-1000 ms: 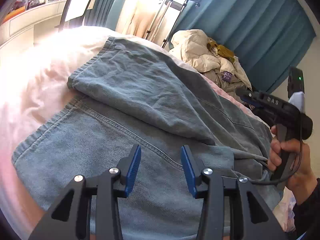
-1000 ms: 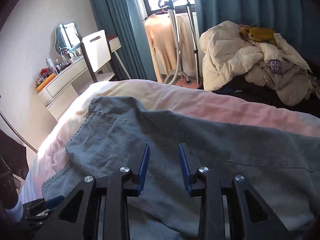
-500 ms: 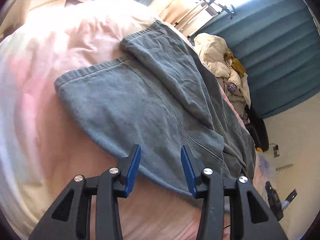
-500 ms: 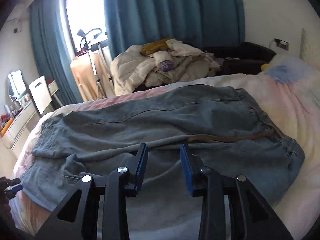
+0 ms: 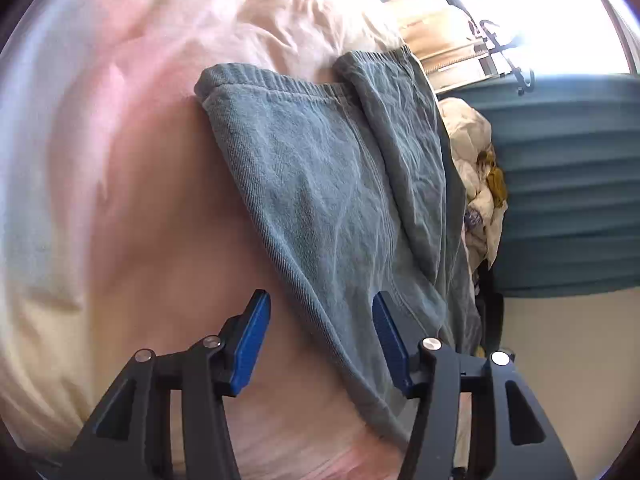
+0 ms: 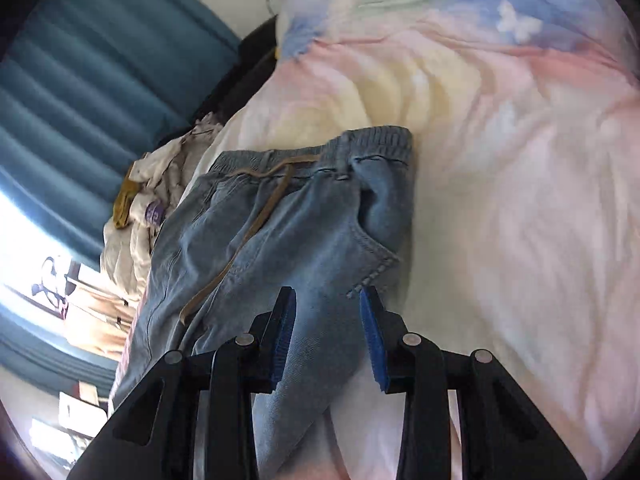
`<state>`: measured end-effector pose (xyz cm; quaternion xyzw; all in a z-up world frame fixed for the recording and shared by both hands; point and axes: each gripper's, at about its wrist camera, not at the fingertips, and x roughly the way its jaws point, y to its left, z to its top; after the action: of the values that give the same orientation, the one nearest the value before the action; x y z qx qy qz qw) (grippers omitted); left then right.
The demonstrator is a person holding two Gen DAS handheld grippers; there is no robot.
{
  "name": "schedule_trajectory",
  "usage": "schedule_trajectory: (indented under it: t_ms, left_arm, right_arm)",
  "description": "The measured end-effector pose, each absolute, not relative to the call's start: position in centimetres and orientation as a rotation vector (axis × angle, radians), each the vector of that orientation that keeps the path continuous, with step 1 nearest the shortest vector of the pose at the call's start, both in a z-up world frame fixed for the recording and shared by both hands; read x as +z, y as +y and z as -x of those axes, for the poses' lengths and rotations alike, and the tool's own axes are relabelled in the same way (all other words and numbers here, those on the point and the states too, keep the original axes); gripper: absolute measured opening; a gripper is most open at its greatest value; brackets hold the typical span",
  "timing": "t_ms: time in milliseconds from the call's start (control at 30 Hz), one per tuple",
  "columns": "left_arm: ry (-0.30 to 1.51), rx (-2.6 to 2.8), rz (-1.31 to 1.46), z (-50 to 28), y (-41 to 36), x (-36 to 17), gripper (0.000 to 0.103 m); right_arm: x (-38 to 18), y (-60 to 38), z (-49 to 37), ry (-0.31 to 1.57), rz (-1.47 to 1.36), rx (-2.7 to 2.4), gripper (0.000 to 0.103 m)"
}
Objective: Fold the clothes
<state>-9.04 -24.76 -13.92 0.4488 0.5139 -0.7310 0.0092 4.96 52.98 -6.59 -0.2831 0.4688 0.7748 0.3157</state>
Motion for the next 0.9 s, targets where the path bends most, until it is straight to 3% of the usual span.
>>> schedule_trajectory:
  t_ms: [200, 333, 433, 467, 533, 567, 900]
  left_arm:
    - [1.803, -2.110, -1.410, 11.1, -25.7, -16.6, 0.054]
    - [1.831, -2.143, -1.380, 12.1, -25.3, -16.4, 0.053]
    - [1.834, -2.180, -1.371, 12.8, -24.9, -16.2, 0.041]
    - [1.841, -2.190, -1.364, 13.0, -24.8, -16.2, 0.028]
    - [1.853, -2.209, -1.343, 13.0, -24.9, -16.0, 0.022]
    - [1.858, -2.218, -1.332, 13.0, -24.9, -16.0, 0.011]
    - [1.922, -2.271, -1.070, 9.1, -27.2, -13.2, 0.007]
  right_arm:
    - [-7.2, 53.6, -5.8, 1.261, 0.706, 2.000, 0.034]
    - [-7.9, 53.7, -5.7, 1.289, 0.697, 1.968, 0.039]
    - [-8.8, 54.3, -5.5, 1.339, 0.680, 1.920, 0.039]
    - [-9.1, 54.5, -5.5, 1.352, 0.679, 1.908, 0.039]
    - [-9.7, 54.6, -5.4, 1.388, 0.680, 1.888, 0.039]
    - [-10.0, 54.7, -5.4, 1.407, 0.681, 1.877, 0.039]
    - [-9.2, 54.1, -5.4, 1.361, 0.681, 1.893, 0.039]
